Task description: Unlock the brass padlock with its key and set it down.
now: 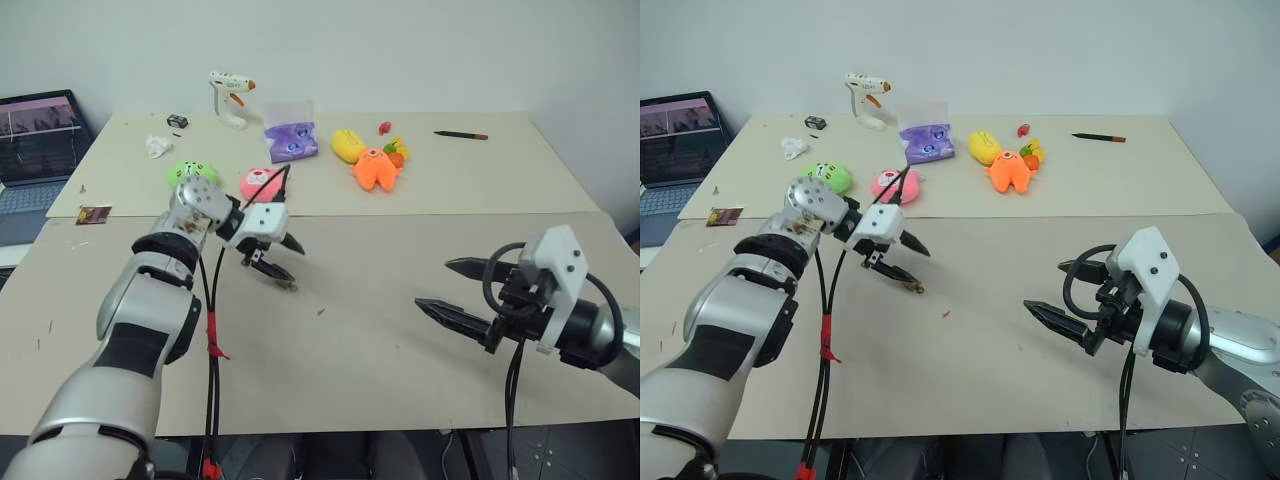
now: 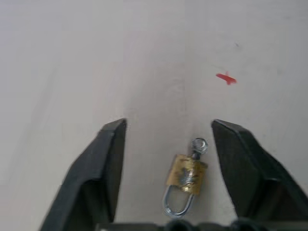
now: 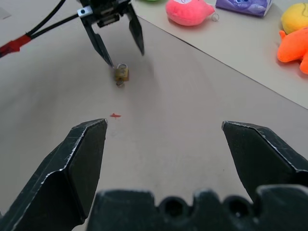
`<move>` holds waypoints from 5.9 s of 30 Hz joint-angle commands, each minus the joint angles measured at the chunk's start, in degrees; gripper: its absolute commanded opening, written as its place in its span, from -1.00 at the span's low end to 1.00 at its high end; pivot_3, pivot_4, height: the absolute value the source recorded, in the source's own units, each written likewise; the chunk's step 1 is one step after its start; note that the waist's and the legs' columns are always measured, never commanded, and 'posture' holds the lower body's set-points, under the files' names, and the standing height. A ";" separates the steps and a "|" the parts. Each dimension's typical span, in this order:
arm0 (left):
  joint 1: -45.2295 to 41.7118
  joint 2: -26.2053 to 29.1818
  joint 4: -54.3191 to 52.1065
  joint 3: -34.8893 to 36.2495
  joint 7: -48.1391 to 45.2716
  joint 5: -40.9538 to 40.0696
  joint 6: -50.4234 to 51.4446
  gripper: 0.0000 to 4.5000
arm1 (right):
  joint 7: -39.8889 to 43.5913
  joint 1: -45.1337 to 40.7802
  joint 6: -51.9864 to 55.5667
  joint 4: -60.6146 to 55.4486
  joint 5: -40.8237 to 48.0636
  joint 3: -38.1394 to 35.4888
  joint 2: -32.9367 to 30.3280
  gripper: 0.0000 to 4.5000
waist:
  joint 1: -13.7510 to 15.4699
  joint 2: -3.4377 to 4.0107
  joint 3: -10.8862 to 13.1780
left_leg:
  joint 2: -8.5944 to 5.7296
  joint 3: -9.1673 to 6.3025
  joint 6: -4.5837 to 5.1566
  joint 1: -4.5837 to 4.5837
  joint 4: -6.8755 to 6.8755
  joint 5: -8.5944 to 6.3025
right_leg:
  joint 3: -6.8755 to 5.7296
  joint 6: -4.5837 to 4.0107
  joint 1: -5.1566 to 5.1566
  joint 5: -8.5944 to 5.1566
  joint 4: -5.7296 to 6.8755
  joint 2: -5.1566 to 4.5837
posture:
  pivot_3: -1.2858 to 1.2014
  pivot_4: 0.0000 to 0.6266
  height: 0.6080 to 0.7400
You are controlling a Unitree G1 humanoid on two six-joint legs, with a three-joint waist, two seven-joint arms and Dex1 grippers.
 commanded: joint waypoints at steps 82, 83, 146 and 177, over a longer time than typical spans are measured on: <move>34.93 6.95 -57.82 10.92 12.35 -6.21 40.02 0.77 | -5.93 -3.14 -4.77 -1.50 -2.26 8.08 3.61 1.00 | 0.81 0.24 -0.36 | -0.15 0.14 -0.07 1.15 -0.77 -0.02 | 1.19 0.04 0.00 -0.03 -0.55 0.21 | 0.03 -0.52 1.00; 34.52 6.82 -53.47 11.20 9.03 -7.84 33.79 0.77 | -6.02 -3.38 -4.78 -1.56 -2.31 8.36 3.84 1.00 | 0.85 0.24 -0.36 | -0.15 0.14 -0.07 1.14 -0.77 -0.02 | 1.18 0.04 -0.05 -0.03 -0.58 0.20 | 0.03 -0.52 1.00; 23.26 30.47 -59.61 -21.20 -0.16 -65.26 89.87 -0.64 | 12.82 -10.06 -5.89 -1.45 -4.71 20.12 -4.57 1.00 | -0.93 0.14 -0.27 | -0.31 0.09 0.36 1.23 -0.54 -0.33 | 1.36 0.11 -0.10 -0.03 -0.17 0.25 | 0.03 -0.52 1.00; 28.00 36.41 -75.58 -20.82 -0.16 -74.02 104.50 -0.64 | 17.61 -22.72 -5.08 3.10 -4.17 33.36 9.51 -0.04 | 0.07 0.12 -0.26 | -0.32 0.09 0.05 1.24 -0.84 -0.16 | 1.43 0.11 -0.19 -0.03 -0.55 0.28 | 0.03 -0.52 1.00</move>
